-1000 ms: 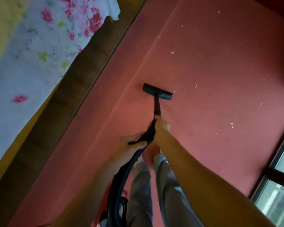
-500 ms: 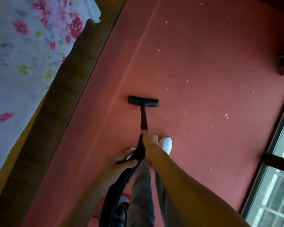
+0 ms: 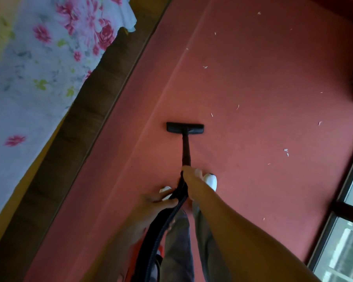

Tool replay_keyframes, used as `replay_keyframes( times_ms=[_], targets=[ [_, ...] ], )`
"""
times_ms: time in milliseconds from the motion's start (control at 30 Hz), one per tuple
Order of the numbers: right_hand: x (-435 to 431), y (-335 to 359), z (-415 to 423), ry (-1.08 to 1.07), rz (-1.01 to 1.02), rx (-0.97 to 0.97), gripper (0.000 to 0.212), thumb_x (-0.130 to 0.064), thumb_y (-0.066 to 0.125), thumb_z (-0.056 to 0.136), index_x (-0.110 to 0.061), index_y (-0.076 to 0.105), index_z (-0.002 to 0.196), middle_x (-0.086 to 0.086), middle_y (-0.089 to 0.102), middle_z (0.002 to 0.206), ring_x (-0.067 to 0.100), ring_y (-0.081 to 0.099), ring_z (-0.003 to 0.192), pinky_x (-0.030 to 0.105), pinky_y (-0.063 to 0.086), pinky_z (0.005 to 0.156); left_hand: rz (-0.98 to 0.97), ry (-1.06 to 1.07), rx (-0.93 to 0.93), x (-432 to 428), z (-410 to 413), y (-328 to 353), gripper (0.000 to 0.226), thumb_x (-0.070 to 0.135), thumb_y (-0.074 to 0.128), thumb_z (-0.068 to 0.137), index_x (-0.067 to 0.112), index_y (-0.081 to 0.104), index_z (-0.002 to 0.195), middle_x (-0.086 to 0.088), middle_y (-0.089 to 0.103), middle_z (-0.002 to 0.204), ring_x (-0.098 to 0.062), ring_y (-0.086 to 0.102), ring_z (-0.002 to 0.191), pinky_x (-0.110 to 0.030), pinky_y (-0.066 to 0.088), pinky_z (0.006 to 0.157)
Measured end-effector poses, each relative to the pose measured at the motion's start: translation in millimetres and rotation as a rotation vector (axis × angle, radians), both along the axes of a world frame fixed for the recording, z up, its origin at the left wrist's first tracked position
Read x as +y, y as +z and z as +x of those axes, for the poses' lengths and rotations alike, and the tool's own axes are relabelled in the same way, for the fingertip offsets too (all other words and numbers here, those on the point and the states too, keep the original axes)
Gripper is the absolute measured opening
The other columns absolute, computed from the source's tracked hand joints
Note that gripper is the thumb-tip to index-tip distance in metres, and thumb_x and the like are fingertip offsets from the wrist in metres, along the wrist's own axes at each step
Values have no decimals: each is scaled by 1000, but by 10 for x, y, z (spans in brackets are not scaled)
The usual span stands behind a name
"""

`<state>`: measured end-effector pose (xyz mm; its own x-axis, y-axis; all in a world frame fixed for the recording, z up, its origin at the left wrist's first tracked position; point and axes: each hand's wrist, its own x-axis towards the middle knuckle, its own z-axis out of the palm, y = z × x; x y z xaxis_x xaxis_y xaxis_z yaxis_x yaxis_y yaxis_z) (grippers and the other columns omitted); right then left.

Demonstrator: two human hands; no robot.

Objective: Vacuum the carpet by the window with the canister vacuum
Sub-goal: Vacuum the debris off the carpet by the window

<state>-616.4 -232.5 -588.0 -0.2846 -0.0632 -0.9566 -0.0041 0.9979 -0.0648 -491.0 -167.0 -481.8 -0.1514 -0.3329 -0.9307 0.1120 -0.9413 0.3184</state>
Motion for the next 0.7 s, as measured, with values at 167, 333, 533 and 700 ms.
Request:
replay_keyframes(
  times_ms=[167,333,533,700],
  targets=[
    [422,-52,19,-34,41,31,39,-30,52,86,-2,64,110,10,65,80,24,64,60,26,47,48,57,-43,17,207,87,37,34,8,76,82,17,74,115,-34,70,89,-35,64,69,-32,55,52],
    [198,11,-2,-274,-88,28,42,-35,63,86,-1,62,110,9,61,78,25,59,61,30,49,52,-90,-47,-96,173,-28,-107,19,16,72,89,24,77,105,-16,69,70,-28,63,63,-33,51,58],
    [-162,256,-358,-443,-176,4,22,-25,61,94,-4,55,90,6,55,62,19,52,49,23,42,42,-304,-109,-119,-91,-317,-57,42,6,72,87,36,67,117,-5,70,70,-18,61,60,-26,51,56],
    [93,219,-685,-501,-141,12,27,-26,63,91,-4,58,76,7,55,59,22,53,47,27,45,46,-285,-202,-16,-22,-475,-41,41,11,74,87,45,72,109,-18,76,92,-27,65,74,-31,53,65]
  ],
)
